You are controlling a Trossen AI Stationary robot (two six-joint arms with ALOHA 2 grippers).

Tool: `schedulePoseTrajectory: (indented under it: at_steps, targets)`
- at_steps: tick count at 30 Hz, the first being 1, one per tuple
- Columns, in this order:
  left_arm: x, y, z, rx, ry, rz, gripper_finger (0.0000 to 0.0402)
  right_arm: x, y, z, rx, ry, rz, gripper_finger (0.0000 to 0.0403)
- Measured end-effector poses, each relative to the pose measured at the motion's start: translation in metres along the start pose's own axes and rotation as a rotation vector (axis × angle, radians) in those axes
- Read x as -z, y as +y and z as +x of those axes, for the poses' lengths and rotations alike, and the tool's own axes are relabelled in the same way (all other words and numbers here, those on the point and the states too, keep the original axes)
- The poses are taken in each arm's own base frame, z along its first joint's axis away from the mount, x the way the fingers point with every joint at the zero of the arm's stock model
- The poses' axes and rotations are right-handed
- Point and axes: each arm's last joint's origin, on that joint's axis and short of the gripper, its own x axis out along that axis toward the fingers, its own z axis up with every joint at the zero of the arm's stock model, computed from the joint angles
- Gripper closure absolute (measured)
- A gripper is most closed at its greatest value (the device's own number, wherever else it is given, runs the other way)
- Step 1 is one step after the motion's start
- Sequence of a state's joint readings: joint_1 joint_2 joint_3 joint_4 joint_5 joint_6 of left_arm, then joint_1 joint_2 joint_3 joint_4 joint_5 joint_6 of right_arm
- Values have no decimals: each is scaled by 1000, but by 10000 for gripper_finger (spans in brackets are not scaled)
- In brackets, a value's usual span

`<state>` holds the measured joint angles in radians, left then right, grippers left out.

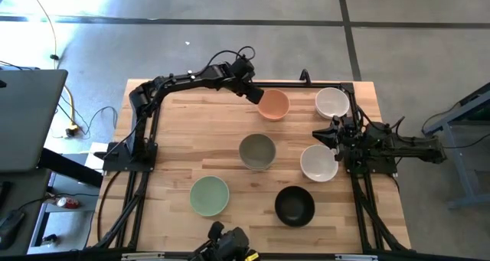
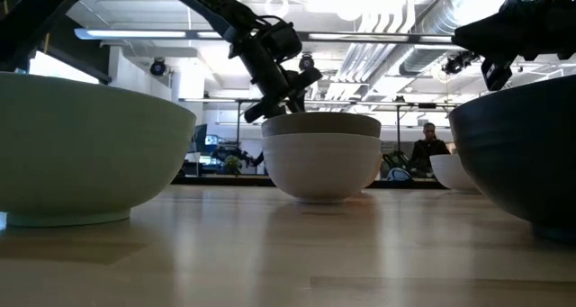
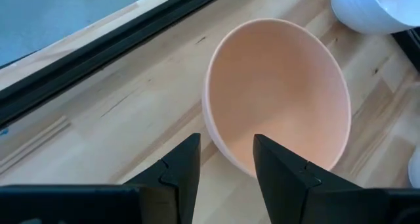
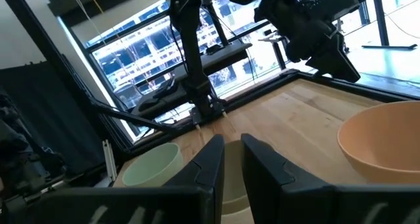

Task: Nest bowls inside each other
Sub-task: Stack the orange bowl on the gray bowl

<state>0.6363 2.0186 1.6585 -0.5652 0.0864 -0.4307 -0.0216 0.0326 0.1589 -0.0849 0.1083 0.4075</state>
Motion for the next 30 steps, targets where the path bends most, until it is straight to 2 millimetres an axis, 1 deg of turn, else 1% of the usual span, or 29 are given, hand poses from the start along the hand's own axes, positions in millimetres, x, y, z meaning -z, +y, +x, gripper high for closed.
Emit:
schedulePoseTrajectory:
  at_steps: [4, 6, 9, 11, 13, 17, 21, 25, 30]
  targets:
    - [3, -4, 3, 9, 8, 13, 271, 0, 0, 0, 0, 0, 0, 359]
    - [6, -5, 10, 22, 33, 9, 271, 0, 0, 0, 0, 0, 0, 359]
    - [14, -9, 26, 44, 73, 8, 271, 0, 0, 0, 0, 0, 4, 359]
    - [18, -12, 33, 38, 98, 13, 271, 0, 0, 0, 0, 0, 11, 359]
    - [18, -17, 37, 43, 94, 25, 271, 0, 0, 0, -5, 2, 21, 359]
    - [12, -22, 38, 55, 77, 31, 271, 0, 0, 0, -13, 5, 37, 359]
    - [5, -19, 34, 36, 64, 30, 271, 0, 0, 0, -15, 6, 38, 359]
    - [1, -16, 28, -24, 85, 55, 271, 0, 0, 0, -15, 6, 32, 359]
    - [1, -14, 27, -40, 93, 63, 271, 0, 0, 0, -15, 6, 13, 359]
